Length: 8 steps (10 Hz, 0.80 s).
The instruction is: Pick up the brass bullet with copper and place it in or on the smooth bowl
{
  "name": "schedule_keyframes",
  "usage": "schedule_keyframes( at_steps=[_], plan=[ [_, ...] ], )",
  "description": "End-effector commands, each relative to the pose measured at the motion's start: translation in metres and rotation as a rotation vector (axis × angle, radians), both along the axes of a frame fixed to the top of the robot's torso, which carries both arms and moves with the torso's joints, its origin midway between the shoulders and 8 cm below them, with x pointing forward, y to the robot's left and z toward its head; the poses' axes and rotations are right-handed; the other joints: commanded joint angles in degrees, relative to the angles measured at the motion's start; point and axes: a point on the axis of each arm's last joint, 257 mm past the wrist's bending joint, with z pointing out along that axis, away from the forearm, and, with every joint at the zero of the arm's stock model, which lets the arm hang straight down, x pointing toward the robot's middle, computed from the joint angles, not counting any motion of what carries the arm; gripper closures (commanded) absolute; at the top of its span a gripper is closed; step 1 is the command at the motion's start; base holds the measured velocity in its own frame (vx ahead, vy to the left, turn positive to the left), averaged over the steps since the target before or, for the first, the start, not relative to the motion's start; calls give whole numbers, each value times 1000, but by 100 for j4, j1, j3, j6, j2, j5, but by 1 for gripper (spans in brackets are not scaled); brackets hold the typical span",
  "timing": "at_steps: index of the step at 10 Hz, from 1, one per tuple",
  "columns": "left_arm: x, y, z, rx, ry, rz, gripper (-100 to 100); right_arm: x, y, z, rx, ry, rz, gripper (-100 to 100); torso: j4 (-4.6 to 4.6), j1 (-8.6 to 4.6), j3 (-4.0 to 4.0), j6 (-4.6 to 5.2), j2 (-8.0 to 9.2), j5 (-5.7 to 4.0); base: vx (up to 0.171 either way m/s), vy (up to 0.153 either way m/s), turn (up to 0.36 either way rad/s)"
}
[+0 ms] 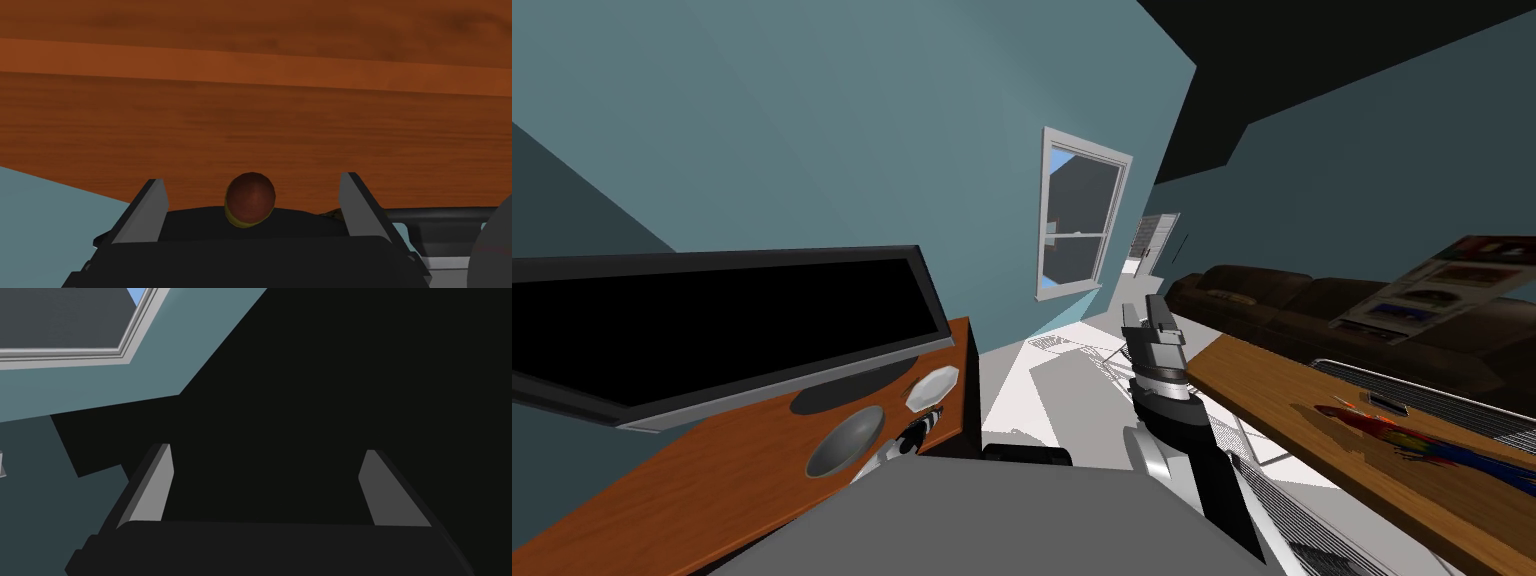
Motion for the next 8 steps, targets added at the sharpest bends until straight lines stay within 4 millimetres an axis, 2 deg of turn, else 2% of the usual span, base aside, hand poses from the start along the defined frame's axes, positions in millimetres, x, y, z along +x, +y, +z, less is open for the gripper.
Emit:
schedule_keyframes(
  at_steps=[1, 5, 6, 7, 8],
  plan=[
    [0, 0, 0, 0, 0, 0, 100, 0, 0, 0, 0, 0, 0, 0, 0, 0, 0, 0, 0, 0, 0, 0, 0],
    [0, -1, 0, -1, -1, -1, 100, 0, 0, 0, 0, 0, 0, 0, -3, 3, -5, -1, -8, 1, 0, 0, 0],
    [0, 0, 0, 0, 0, -1, 0, 0, 0, 0, 0, 0, 0, 0, -2, 3, -5, 0, -8, 1, 0, 0, 0],
    [-1, 7, 4, 6, -3, 7, 100, 0, 0, 0, 0, 0, 0, 0, -2, 3, -5, 0, -8, 1, 9, -18, 49],
    [0, 11, 7, 12, -5, 3, 100, 0, 0, 0, 0, 0, 0, 0, -2, -3, -5, -4, -9, -4, 16, -31, 67]
  ],
)
